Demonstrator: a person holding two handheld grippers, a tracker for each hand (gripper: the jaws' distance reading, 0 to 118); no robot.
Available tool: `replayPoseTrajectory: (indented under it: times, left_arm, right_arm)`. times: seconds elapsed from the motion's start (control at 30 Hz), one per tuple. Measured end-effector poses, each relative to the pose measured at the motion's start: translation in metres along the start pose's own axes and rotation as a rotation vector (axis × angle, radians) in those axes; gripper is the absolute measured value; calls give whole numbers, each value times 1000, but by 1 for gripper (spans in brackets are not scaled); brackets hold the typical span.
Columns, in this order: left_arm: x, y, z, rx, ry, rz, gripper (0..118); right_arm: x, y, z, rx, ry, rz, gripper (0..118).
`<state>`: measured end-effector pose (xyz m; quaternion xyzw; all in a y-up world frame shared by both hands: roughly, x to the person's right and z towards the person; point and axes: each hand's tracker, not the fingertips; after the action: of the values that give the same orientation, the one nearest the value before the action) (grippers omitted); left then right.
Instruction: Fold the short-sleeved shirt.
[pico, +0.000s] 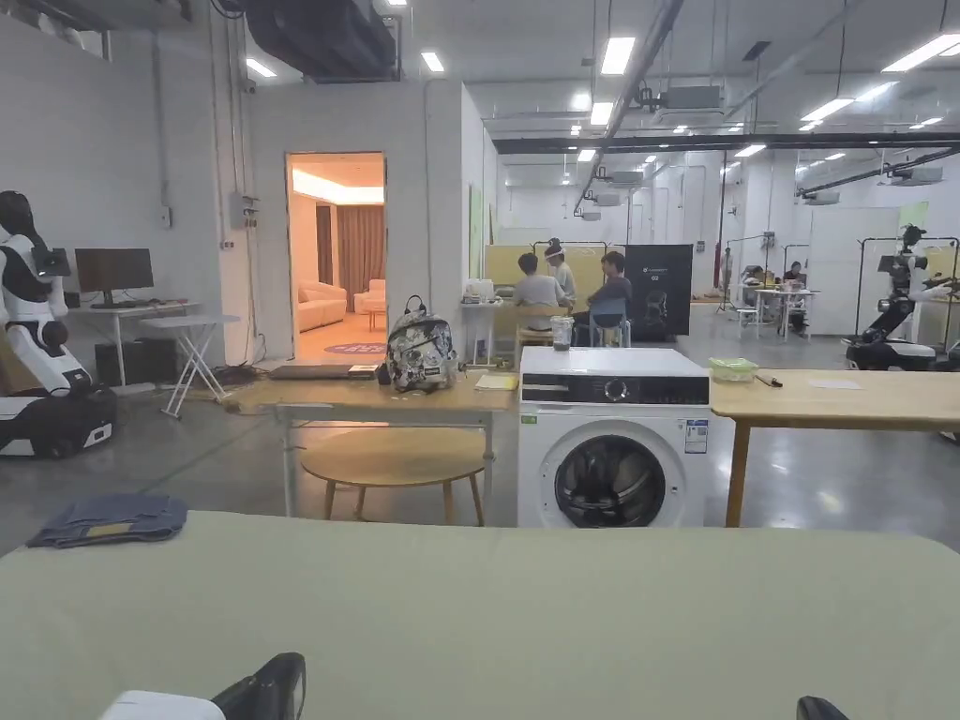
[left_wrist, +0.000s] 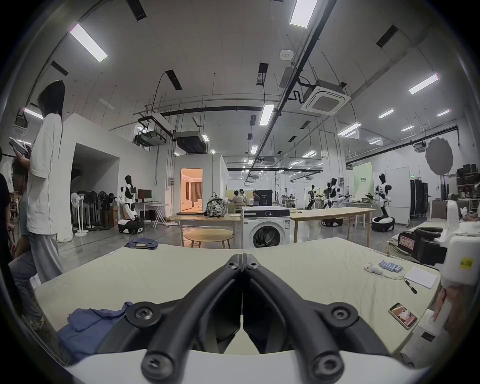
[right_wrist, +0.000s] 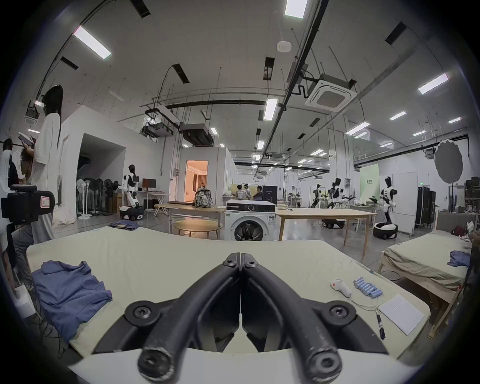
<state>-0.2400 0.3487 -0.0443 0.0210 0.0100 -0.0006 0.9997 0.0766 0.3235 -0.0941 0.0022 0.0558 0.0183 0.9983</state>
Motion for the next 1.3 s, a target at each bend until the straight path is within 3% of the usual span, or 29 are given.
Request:
replayPoseTrajectory:
  times: [1.1, 1.3]
  left_arm:
    - [-4, -3, 7, -12, 10, -12, 0]
    - [-42, -1, 38, -33, 144, -31, 0]
  right_arm:
    - [-6, -6, -6, -28, -22, 1, 0]
    - [-55, -11, -21, -44, 164, -32, 0]
